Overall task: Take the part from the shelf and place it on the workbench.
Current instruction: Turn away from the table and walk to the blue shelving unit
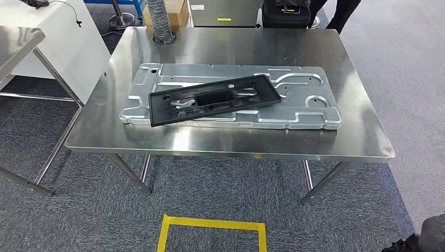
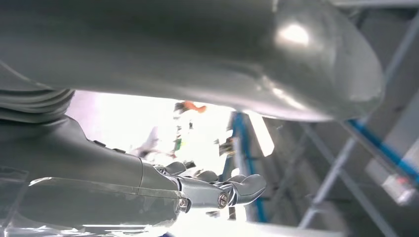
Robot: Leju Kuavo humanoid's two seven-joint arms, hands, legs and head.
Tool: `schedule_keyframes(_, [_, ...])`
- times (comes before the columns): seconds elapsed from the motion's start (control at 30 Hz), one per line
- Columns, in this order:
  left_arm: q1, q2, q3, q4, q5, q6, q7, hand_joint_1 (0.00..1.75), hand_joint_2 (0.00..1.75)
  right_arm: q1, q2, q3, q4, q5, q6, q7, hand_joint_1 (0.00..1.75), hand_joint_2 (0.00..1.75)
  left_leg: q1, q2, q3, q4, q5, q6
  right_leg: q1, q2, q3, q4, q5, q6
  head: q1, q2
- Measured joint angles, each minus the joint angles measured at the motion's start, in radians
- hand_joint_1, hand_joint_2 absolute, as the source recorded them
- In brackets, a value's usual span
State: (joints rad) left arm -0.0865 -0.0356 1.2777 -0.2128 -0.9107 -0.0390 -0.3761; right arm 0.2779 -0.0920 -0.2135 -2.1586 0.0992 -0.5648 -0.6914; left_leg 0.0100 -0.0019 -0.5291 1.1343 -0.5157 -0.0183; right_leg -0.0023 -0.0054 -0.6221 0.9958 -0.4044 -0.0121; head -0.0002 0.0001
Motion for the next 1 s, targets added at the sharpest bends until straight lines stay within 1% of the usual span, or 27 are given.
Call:
schedule_keyframes(0.03, [-0.002,0.001,0.0,0.0,0.0,0.0,-0.001,0.0,0.0,0.001,0.002,-0.017,0.013,-0.011,0.011,0.0,0.0,0.0,-0.002,0.0,0.051,-0.072,-0.005,0.007,0.001,0.0,-0.009,0.004,0.008,0.005,0.0,0.0])
schedule_keyframes(0.07, [-0.003,0.002,0.0,0.0,0.0,0.001,-0.002,0.0,0.0,0.002,0.007,-0.037,0.024,-0.014,0.031,0.0,0.0,0.0,-0.006,-0.001,0.083,-0.126,-0.015,0.014,0.001,0.0,-0.013,0.007,0.016,0.01,0.001,0.0])
schedule_keyframes(0.1, [-0.005,0.002,0.0,0.0,0.002,0.002,-0.003,0.0,0.0,0.002,0.016,-0.059,0.033,-0.009,0.054,-0.001,0.0,0.0,-0.009,-0.001,0.096,-0.155,-0.025,0.021,0.0,-0.001,-0.015,0.006,0.025,0.017,0.0,0.0])
schedule_keyframes(0.17, [-0.002,0.001,-0.002,0.0,0.008,0.003,-0.003,0.0,0.0,0.006,0.041,-0.102,0.045,0.006,0.092,-0.002,0.0,0.0,-0.01,0.0,0.086,-0.165,-0.011,0.035,-0.002,-0.001,-0.016,0.002,0.038,0.029,-0.002,0.0])
schedule_keyframes(0.2, [-0.001,0.001,-0.003,0.0,0.015,0.005,-0.003,0.0,0.0,0.008,0.055,-0.121,0.052,0.013,0.112,-0.002,0.0,0.0,-0.009,0.003,0.077,-0.167,0.001,0.044,-0.003,0.0,-0.023,0.009,0.025,0.035,-0.005,0.0])
schedule_keyframes(0.23, [0.0,0.0,-0.005,0.0,0.024,0.007,-0.002,0.0,0.0,0.009,0.073,-0.146,0.062,0.02,0.134,-0.003,0.0,0.0,-0.006,0.006,0.066,-0.17,0.015,0.051,-0.004,0.002,-0.033,0.032,-0.007,0.04,-0.003,0.0])
schedule_keyframes(0.27, [0.0,0.0,-0.009,0.0,0.034,0.009,-0.003,0.0,0.0,0.009,0.089,-0.173,0.074,0.025,0.152,-0.003,0.0,0.0,-0.005,0.009,0.052,-0.171,0.028,0.056,-0.007,0.004,-0.047,0.074,-0.057,0.044,-0.002,0.0])
schedule_keyframes(0.3, [0.001,0.0,-0.012,0.0,0.043,0.012,-0.003,0.0,0.0,0.007,0.106,-0.2,0.088,0.027,0.167,-0.003,0.0,0.0,-0.006,0.01,0.036,-0.171,0.04,0.06,-0.008,0.004,-0.063,0.135,-0.114,0.049,0.0,0.0])
schedule_keyframes(0.33, [0.002,-0.001,-0.017,0.0,0.049,0.012,-0.003,0.0,0.0,0.006,0.122,-0.228,0.106,0.026,0.175,-0.003,0.0,0.0,-0.007,0.011,0.02,-0.17,0.052,0.06,-0.01,0.004,-0.075,0.201,-0.157,0.053,0.003,0.0])
schedule_keyframes(0.37, [0.003,-0.001,-0.021,0.0,0.052,0.012,-0.002,0.0,0.0,0.007,0.133,-0.249,0.122,0.021,0.173,-0.003,0.0,0.0,-0.007,0.011,0.003,-0.168,0.064,0.059,-0.012,0.004,-0.08,0.256,-0.175,0.056,0.004,0.0])
schedule_keyframes(0.4, [0.005,-0.002,-0.025,0.0,0.052,0.012,-0.002,0.0,0.0,0.008,0.141,-0.267,0.141,0.016,0.168,-0.003,0.0,0.0,-0.007,0.012,-0.013,-0.165,0.075,0.057,-0.014,0.004,-0.072,0.286,-0.169,0.059,0.004,0.0])
schedule_keyframes(0.43, [0.007,-0.002,-0.028,0.0,0.053,0.012,-0.002,0.0,0.0,0.008,0.146,-0.283,0.161,0.013,0.163,-0.003,0.0,0.0,-0.007,0.013,-0.03,-0.16,0.085,0.054,-0.017,0.004,-0.048,0.281,-0.145,0.06,0.005,0.0])
schedule_keyframes(0.47, [0.007,-0.004,-0.03,0.0,0.054,0.012,-0.002,0.0,0.0,0.007,0.15,-0.298,0.182,0.014,0.16,-0.003,0.0,0.0,-0.007,0.013,-0.046,-0.155,0.093,0.051,-0.019,0.004,-0.006,0.242,-0.118,0.061,0.005,0.0])
schedule_keyframes(0.5, [0.008,-0.005,-0.031,0.0,0.055,0.012,-0.002,0.0,0.0,0.004,0.155,-0.313,0.203,0.021,0.165,-0.003,0.0,0.0,-0.007,0.013,-0.059,-0.148,0.101,0.047,-0.02,0.004,0.051,0.174,-0.104,0.06,0.005,0.0])
schedule_keyframes(0.53, [0.007,-0.006,-0.032,0.0,0.055,0.012,-0.002,0.0,0.0,-0.003,0.163,-0.332,0.226,0.035,0.177,-0.003,0.0,0.0,-0.008,0.014,-0.071,-0.14,0.107,0.042,-0.019,0.004,0.109,0.095,-0.108,0.056,0.005,0.0])
schedule_keyframes(0.57, [0.007,-0.006,-0.032,0.0,0.055,0.012,-0.002,0.0,0.0,-0.012,0.172,-0.354,0.252,0.053,0.188,-0.003,0.0,0.0,-0.008,0.014,-0.079,-0.134,0.114,0.036,-0.017,0.004,0.152,0.031,-0.119,0.051,0.004,0.0])
schedule_keyframes(0.6, [0.007,-0.007,-0.032,0.0,0.055,0.012,-0.002,0.0,0.0,-0.021,0.182,-0.377,0.282,0.069,0.198,-0.003,0.0,0.0,-0.008,0.014,-0.083,-0.131,0.122,0.03,-0.013,0.003,0.178,-0.012,-0.133,0.044,0.004,0.0])
schedule_keyframes(0.67, [0.008,-0.007,-0.032,0.0,0.054,0.012,-0.004,0.0,0.0,-0.029,0.196,-0.416,0.343,0.087,0.2,-0.003,0.0,0.0,-0.006,0.014,-0.088,-0.132,0.137,0.017,-0.009,0.0,0.177,-0.031,-0.131,0.028,0.004,0.0])
schedule_keyframes(0.7, [0.011,-0.007,-0.032,0.0,0.053,0.012,-0.005,0.0,0.0,-0.031,0.2,-0.429,0.369,0.088,0.198,-0.003,0.0,0.0,-0.004,0.013,-0.092,-0.126,0.129,0.011,-0.01,-0.002,0.171,-0.033,-0.121,0.019,0.004,0.0])
schedule_keyframes(0.73, [0.013,-0.008,-0.032,0.0,0.053,0.012,-0.006,0.0,0.0,-0.033,0.202,-0.438,0.396,0.085,0.196,-0.002,0.0,0.0,-0.002,0.012,-0.1,-0.106,0.103,0.007,-0.011,-0.004,0.162,-0.035,-0.11,0.009,0.002,0.0])
schedule_keyframes(0.77, [0.015,-0.009,-0.032,0.0,0.053,0.012,-0.008,0.0,0.0,-0.036,0.2,-0.446,0.431,0.082,0.193,-0.002,0.0,0.0,-0.001,0.011,-0.112,-0.067,0.058,0.004,-0.012,-0.006,0.15,-0.037,-0.097,0.002,0.0,0.0])
schedule_keyframes(0.83, [0.016,-0.011,-0.032,0.0,0.057,0.013,-0.011,0.0,0.0,-0.041,0.194,-0.46,0.521,0.091,0.184,-0.001,0.0,0.0,0.001,0.01,-0.139,0.05,-0.045,0.001,-0.007,-0.007,0.12,-0.034,-0.075,-0.006,-0.004,0.0])
schedule_keyframes(0.87, [0.016,-0.012,-0.033,0.0,0.064,0.015,-0.013,0.0,0.0,-0.045,0.192,-0.468,0.57,0.108,0.18,-0.001,0.0,0.0,0.001,0.01,-0.145,0.104,-0.073,0.0,-0.004,-0.007,0.104,-0.032,-0.064,-0.006,-0.005,0.0])
schedule_keyframes(0.9, [0.017,-0.012,-0.036,0.0,0.075,0.017,-0.014,0.0,0.0,-0.05,0.192,-0.477,0.621,0.13,0.177,-0.002,0.0,0.0,0.001,0.01,-0.14,0.136,-0.074,0.001,-0.002,-0.007,0.086,-0.029,-0.053,-0.007,-0.005,0.0])
schedule_keyframes(0.93, [0.018,-0.013,-0.04,0.0,0.088,0.019,-0.015,0.0,0.0,-0.059,0.192,-0.486,0.673,0.149,0.173,-0.003,0.0,0.0,0.0,0.009,-0.121,0.141,-0.054,0.003,0.0,-0.007,0.068,-0.024,-0.042,-0.006,-0.005,0.0])
schedule_keyframes(0.97, [0.019,-0.013,-0.047,0.0,0.099,0.02,-0.016,0.0,0.0,-0.068,0.193,-0.496,0.731,0.16,0.167,-0.003,0.0,0.0,-0.001,0.009,-0.084,0.112,-0.024,0.008,0.002,-0.007,0.051,-0.019,-0.032,-0.005,-0.006,0.0])
schedule_keyframes(1.0, [0.019,-0.014,-0.054,0.0,0.107,0.02,-0.017,0.0,0.0,-0.076,0.192,-0.504,0.79,0.163,0.157,-0.003,0.0,0.0,-0.004,0.009,-0.034,0.054,-0.001,0.016,0.003,-0.007,0.037,-0.014,-0.023,-0.003,-0.006,0.0])
